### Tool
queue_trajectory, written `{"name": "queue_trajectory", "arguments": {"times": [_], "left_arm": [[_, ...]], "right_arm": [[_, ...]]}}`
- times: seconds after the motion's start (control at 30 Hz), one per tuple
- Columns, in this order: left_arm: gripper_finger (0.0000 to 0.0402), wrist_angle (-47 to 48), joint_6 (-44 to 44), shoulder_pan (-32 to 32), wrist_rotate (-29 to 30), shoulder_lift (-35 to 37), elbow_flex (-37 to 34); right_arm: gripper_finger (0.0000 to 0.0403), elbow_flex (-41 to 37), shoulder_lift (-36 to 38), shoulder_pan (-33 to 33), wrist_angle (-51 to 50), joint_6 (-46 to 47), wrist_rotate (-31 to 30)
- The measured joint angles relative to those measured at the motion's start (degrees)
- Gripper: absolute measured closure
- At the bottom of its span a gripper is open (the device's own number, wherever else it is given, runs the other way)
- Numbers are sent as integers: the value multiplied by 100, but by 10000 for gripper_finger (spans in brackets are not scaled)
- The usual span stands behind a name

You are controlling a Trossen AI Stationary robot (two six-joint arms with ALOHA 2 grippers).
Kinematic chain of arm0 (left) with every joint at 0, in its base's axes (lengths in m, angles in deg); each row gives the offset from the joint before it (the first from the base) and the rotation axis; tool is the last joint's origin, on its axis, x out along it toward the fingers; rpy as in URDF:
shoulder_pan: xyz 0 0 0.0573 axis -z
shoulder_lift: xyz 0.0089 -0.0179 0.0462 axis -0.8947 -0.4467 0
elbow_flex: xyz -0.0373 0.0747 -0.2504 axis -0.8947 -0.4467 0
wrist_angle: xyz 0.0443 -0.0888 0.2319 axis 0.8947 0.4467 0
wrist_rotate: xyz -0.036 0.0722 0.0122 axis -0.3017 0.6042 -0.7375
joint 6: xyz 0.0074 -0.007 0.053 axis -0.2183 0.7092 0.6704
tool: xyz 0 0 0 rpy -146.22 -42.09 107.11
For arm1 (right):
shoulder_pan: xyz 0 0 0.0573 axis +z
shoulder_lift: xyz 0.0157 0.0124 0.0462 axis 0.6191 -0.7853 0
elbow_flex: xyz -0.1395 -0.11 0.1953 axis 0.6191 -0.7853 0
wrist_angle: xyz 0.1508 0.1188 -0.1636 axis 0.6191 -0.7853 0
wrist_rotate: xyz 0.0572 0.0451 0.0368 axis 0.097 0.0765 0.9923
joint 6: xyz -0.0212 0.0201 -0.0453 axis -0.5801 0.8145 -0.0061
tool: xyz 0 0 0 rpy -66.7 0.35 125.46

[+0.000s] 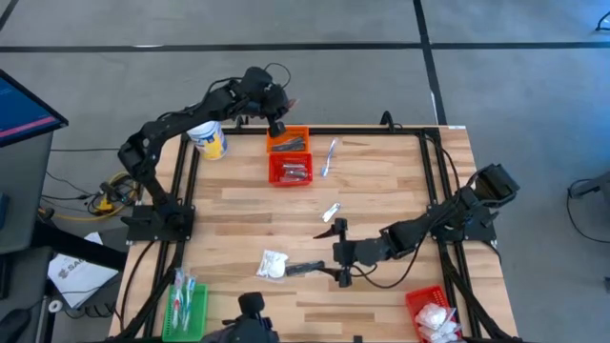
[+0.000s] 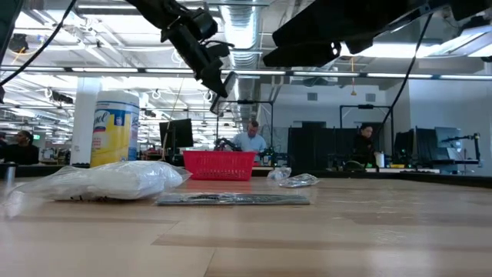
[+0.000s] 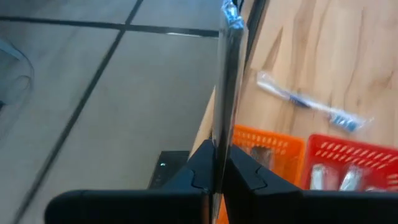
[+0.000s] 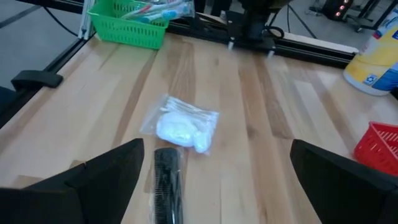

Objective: Pick & Place Travel size toiletries
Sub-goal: Put the comb into the orange basket

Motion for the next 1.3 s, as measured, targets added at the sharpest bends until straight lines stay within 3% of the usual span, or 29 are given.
{"name": "queue_trajectory", "arguments": {"times": [0.4, 0.57, 0.8, 1.3], "left_arm": [[396, 98, 809, 7, 626, -848, 192], [396, 674, 814, 9, 674, -1523, 941], [396, 1510, 980, 9, 930, -2269, 1952], [396, 2289, 1253, 192, 832, -2323, 1901]], "right_arm": [[4, 2, 2, 2, 59, -83, 33], [3, 4, 2, -56, 147, -103, 562], [4, 4, -3, -113, 116, -95, 584], [6, 7, -13, -107, -161, -70, 586]]}}
